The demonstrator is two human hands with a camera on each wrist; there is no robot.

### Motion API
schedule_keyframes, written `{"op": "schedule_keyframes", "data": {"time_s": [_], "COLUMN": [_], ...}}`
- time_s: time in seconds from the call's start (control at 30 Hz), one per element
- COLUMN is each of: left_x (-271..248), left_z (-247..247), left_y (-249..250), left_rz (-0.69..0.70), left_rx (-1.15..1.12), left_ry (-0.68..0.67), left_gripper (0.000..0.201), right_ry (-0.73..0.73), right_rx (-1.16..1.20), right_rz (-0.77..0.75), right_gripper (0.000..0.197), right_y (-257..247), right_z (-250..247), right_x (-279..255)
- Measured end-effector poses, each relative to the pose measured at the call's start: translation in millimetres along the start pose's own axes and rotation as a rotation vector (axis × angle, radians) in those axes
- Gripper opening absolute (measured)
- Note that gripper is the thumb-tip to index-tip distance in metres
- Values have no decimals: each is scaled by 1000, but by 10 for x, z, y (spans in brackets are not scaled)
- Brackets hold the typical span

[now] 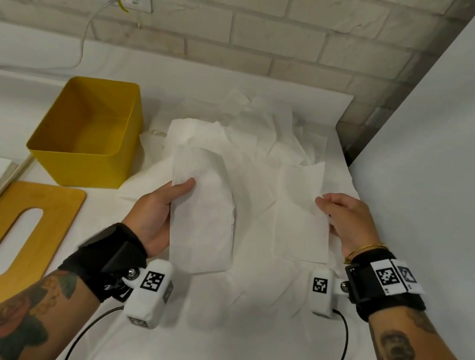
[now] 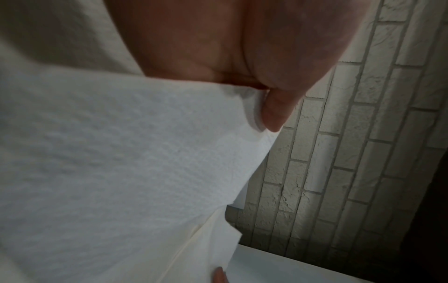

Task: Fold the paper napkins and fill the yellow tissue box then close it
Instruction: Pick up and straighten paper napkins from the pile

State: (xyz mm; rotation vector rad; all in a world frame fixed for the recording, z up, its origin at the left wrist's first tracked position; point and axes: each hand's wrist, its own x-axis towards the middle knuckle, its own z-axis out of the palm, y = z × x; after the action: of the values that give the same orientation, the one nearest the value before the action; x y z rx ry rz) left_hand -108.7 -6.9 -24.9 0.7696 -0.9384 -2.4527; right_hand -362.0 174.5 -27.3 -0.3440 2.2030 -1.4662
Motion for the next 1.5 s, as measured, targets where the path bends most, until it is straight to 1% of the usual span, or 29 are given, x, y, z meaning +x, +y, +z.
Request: {"op": "schedule_keyframes", "data": {"time_s": [0.07,0.1,0.13,0.2,0.23,0.33,0.4,0.43,0.47,0.53,0.6,0.63,0.67,0.73,0.8,0.83,0.9,1.03,1.1,1.2,1.33,1.4,1.5], "left_x": [-5,-5,-1,6,12,26,33,36,42,53,71,80,93,117,140,150,161,136,115,92,104,117,118], "left_z": [-17,-29,-39,-54,-58,-59,-70,-77,-78,-81,-74,-70,-73,-72,-64,-57,-28,43,68,89,91,83,78], "left_y": [10,17,21,21,17,2,-7,-12,-15,-19,-7,5,18,42,49,45,33,35,37,40,52,58,65], "left_rz": [-1,-2,-2,-4,-5,-5,-1,-1,-3,-10,-14,-13,-10,0,5,6,6,-24,-29,-21,-37,-27,-16], "left_rx": [-6,-8,-10,-13,-15,-23,-14,-10,-6,1,10,13,19,39,49,44,14,-77,-103,-124,-141,-147,-133], "left_ry": [-5,-7,-9,-11,-11,-18,-17,-13,-10,-10,-8,-6,-4,-8,-10,-12,-22,-37,-45,-81,-122,-121,-106], "left_gripper": [30,30,31,32,32,32,32,33,34,35,37,38,39,39,40,41,41,38,38,45,57,62,74], "right_ry": [38,60,64,13,-17,-51,-64,-84,-102,-95,-38,-21,-35,-154,-326,-401,-469,-421,-389,-316,-256,-234,-217], "right_rx": [29,85,175,385,445,432,417,410,385,316,265,248,246,302,463,542,596,357,282,194,184,184,174], "right_rz": [-108,-145,-145,-69,-34,24,65,94,119,109,54,11,-50,-213,-357,-401,-407,-230,-182,-184,-205,-214,-213], "right_gripper": [15,18,19,18,17,13,6,9,17,33,48,52,53,54,61,64,67,61,57,54,52,52,51], "right_y": [-38,-71,-108,-170,-179,-132,-109,-102,-93,-93,-156,-224,-317,-559,-818,-917,-993,-727,-525,-355,-350,-382,-405], "right_z": [24,32,31,17,11,10,28,46,67,120,178,199,220,257,298,330,436,766,882,999,1053,1069,1092], "right_x": [-34,-45,-56,-72,-72,-37,-38,-39,-27,-9,-20,-61,-124,-296,-517,-604,-676,-643,-621,-601,-570,-570,-577]}}
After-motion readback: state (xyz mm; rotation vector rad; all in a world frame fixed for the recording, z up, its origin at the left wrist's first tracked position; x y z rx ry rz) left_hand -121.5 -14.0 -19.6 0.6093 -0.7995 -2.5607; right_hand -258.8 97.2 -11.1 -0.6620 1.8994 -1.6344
